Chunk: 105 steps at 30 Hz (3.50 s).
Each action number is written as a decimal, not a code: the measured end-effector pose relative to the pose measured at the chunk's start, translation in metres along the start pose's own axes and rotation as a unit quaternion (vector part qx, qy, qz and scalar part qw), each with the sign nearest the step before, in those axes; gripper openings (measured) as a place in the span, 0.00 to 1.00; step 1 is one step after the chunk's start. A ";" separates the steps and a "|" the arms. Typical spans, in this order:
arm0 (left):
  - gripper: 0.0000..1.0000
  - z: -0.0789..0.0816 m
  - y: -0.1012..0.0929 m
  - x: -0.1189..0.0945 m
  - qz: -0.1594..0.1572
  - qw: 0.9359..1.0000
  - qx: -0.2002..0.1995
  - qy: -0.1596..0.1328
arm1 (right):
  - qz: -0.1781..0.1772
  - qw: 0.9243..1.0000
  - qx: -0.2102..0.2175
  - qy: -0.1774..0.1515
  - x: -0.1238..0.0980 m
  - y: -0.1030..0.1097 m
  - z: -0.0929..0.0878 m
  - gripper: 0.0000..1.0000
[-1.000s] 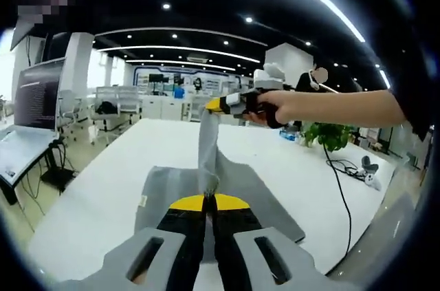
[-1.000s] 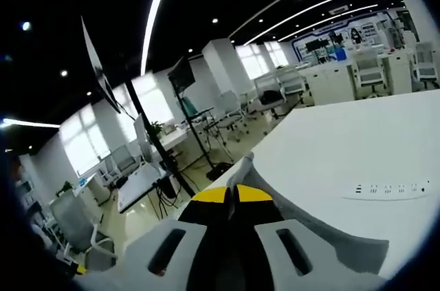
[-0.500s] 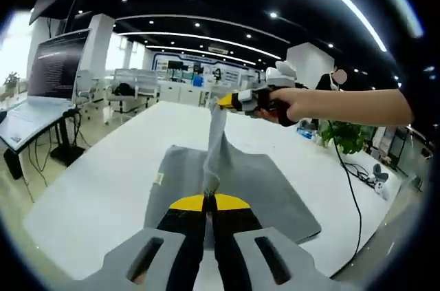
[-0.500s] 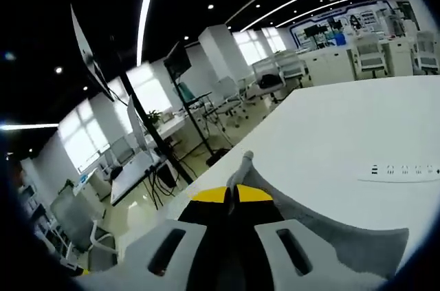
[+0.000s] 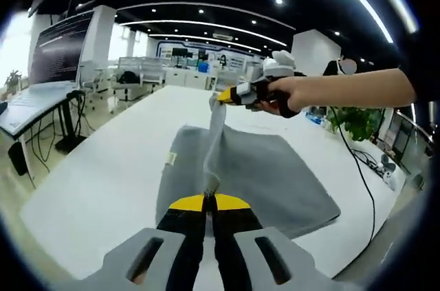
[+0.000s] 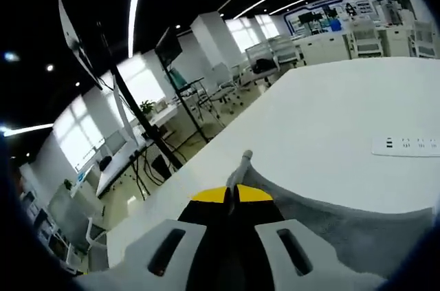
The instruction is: Fold the towel on the table until its edges align and the towel forms a compact rectangular stack.
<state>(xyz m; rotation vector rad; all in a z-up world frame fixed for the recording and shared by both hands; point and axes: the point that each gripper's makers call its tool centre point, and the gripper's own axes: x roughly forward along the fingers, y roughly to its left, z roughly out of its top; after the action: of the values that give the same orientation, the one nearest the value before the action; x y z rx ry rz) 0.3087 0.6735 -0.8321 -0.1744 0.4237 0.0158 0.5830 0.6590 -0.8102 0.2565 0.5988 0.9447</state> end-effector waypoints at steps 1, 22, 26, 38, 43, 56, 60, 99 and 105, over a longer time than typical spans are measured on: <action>0.03 -0.003 0.003 0.002 0.004 1.000 -0.003 0.005 | -0.001 1.000 0.003 0.004 0.003 0.001 -0.003 0.01; 0.05 -0.039 0.028 0.011 0.026 0.997 -0.027 0.065 | -0.021 1.000 -0.002 0.017 0.051 0.010 -0.025 0.00; 0.06 -0.040 0.032 0.010 0.030 0.997 -0.021 0.070 | -0.021 1.000 0.002 0.017 0.047 0.011 -0.025 0.00; 0.09 -0.041 0.037 0.003 0.038 0.996 -0.030 0.069 | -0.016 1.000 -0.012 0.007 0.046 0.009 -0.017 0.01; 0.13 -0.040 0.041 0.005 0.045 0.996 -0.031 0.065 | -0.014 0.999 -0.029 0.007 0.039 0.010 -0.014 0.10; 0.25 -0.039 0.051 0.015 0.050 0.996 -0.004 0.075 | -0.032 0.996 -0.080 0.034 0.018 -0.014 -0.030 0.31; 0.25 -0.042 0.063 0.012 0.061 0.994 0.001 0.085 | -0.046 0.995 -0.077 0.037 0.009 -0.030 -0.032 0.31; 0.22 -0.061 0.061 0.031 0.042 0.990 0.046 0.124 | -0.208 0.973 -0.074 0.073 -0.142 -0.212 -0.049 0.30; 0.20 -0.062 0.062 0.033 0.054 0.992 0.042 0.104 | -0.227 0.968 -0.064 0.091 -0.149 -0.228 -0.068 0.30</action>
<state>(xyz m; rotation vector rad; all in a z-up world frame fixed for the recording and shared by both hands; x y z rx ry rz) 0.3103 0.7236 -0.9118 -0.0694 0.6410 0.0862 0.6334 0.4037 -0.9149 -0.0857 0.7230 0.5618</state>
